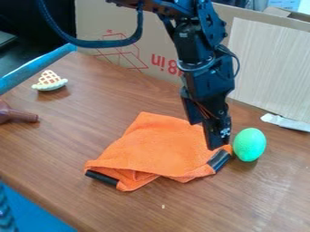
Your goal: Unfold the cloth from right to left
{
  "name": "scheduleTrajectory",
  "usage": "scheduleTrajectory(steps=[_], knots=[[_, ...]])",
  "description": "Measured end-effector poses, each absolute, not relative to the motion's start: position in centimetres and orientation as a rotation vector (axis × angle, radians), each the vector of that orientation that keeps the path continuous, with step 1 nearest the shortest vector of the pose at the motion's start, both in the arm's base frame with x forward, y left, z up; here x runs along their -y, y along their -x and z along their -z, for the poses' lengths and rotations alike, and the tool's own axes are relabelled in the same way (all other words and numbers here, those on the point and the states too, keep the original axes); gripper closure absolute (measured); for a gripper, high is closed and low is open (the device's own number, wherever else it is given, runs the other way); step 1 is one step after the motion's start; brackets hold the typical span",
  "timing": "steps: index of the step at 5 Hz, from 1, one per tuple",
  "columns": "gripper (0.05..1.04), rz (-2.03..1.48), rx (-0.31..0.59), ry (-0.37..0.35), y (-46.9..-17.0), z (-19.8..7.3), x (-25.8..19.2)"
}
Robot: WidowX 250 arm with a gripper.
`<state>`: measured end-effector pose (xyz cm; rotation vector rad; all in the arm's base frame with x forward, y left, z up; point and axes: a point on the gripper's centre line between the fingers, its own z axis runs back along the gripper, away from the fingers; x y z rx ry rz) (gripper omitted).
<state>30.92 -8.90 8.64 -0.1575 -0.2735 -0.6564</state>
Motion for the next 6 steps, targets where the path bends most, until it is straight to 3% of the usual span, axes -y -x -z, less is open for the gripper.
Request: scheduleTrajectory(steps=[1, 3, 5, 6], knots=[[0.084, 0.65, 0.244, 0.153, -30.8, -7.8, 8.7], [0.084, 0.629, 0.258, -0.065, -31.1, -5.9, 10.3], [0.084, 0.585, 0.273, -0.229, -31.6, -3.7, 11.0], [0.084, 0.566, 0.285, -0.279, -32.1, -2.8, 11.4]])
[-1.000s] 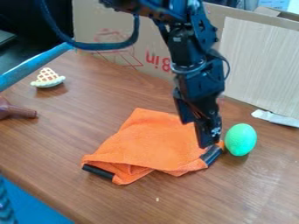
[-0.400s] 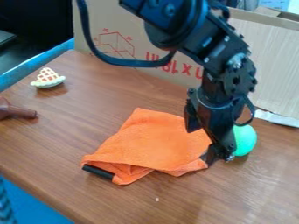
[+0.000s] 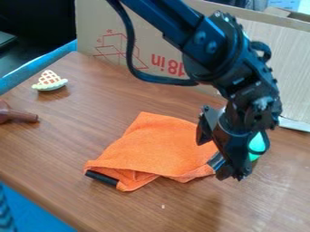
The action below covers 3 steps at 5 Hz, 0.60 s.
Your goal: Unfold the cloth from right to left
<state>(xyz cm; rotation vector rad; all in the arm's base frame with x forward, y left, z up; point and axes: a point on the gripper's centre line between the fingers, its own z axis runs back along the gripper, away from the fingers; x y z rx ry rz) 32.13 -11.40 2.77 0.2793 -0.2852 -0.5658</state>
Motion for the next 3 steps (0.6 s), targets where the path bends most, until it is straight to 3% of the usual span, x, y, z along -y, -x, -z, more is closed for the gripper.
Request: scheduleTrajectory(steps=[3], knots=[[0.084, 0.543, 0.288, -0.326, -33.1, -1.15, 11.86]])
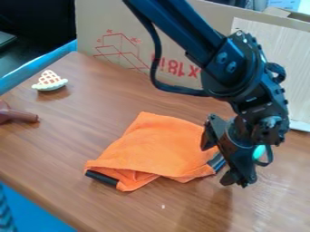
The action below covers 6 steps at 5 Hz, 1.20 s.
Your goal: Unfold the cloth from right to left
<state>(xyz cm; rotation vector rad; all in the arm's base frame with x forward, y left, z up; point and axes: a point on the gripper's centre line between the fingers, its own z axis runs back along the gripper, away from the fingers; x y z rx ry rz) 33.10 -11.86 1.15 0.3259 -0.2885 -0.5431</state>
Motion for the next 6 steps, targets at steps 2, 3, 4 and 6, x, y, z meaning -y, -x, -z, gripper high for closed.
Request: scheduleTrajectory(steps=[2, 3, 4, 6], knots=[[0.084, 0.497, 0.303, -0.344, -33.9, -0.4, 12.6], [0.129, 0.49, 0.304, -0.357, -34.5, 0.1, 12.7], [0.395, 0.477, 0.307, -0.36, -34.7, 0.5, 12.7], [0.922, 0.481, 0.305, -0.346, -34.7, 0.8, 12.9]])
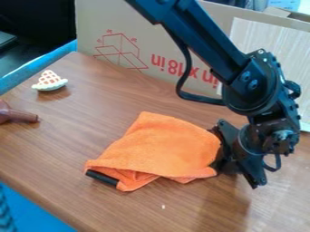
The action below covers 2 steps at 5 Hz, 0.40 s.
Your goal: Unfold the cloth from right to left
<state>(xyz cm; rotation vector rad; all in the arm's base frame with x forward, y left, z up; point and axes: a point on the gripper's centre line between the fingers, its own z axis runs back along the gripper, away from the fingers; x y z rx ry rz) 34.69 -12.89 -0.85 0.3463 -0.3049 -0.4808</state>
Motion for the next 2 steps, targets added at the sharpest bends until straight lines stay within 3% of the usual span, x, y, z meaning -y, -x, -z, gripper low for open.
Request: scheduleTrajectory(steps=[1, 2], knots=[[1.024, 0.484, 0.297, -0.323, -34.2, 0.8, 12.5], [1.034, 0.466, 0.326, -0.295, -33.9, -1.1, 11.5]])
